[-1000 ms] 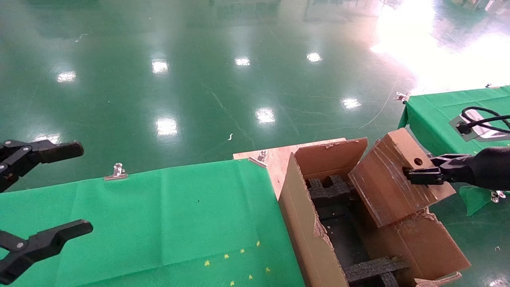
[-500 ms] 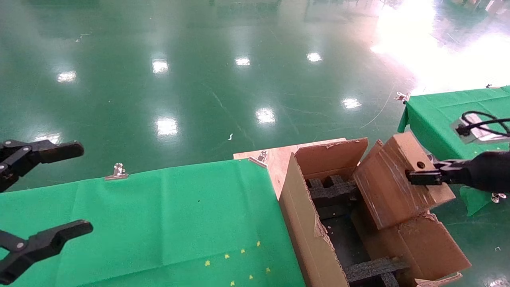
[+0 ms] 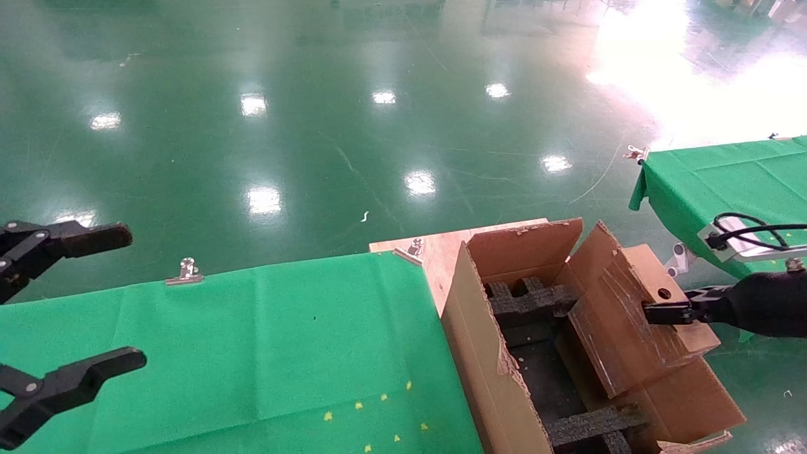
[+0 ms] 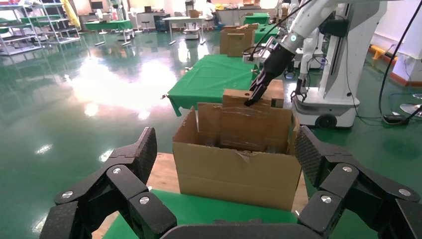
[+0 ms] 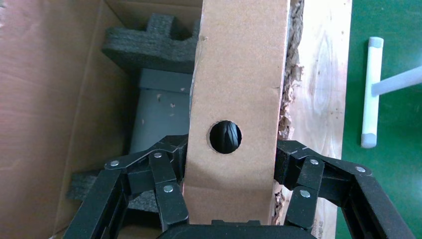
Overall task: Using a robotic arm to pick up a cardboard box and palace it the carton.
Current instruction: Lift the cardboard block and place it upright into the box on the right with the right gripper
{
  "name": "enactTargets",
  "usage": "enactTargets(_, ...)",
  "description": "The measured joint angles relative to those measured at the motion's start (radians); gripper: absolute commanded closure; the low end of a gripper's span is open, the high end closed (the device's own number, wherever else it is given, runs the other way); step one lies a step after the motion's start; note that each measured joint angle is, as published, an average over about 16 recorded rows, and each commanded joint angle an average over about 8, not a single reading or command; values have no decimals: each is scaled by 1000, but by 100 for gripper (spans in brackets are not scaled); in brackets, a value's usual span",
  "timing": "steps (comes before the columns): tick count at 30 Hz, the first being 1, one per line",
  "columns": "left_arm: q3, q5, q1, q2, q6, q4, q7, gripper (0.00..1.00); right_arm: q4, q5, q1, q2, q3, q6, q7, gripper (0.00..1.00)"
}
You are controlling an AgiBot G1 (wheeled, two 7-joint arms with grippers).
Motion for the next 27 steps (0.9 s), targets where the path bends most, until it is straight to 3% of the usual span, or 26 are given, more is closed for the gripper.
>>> enactTargets(12, 0, 0, 0, 0, 0, 0, 0, 0, -62, 21, -86, -82, -31, 102, 3, 100)
enactTargets(27, 0, 0, 0, 0, 0, 0, 0, 0, -162, 55, -165, -185, -44, 160, -38, 100)
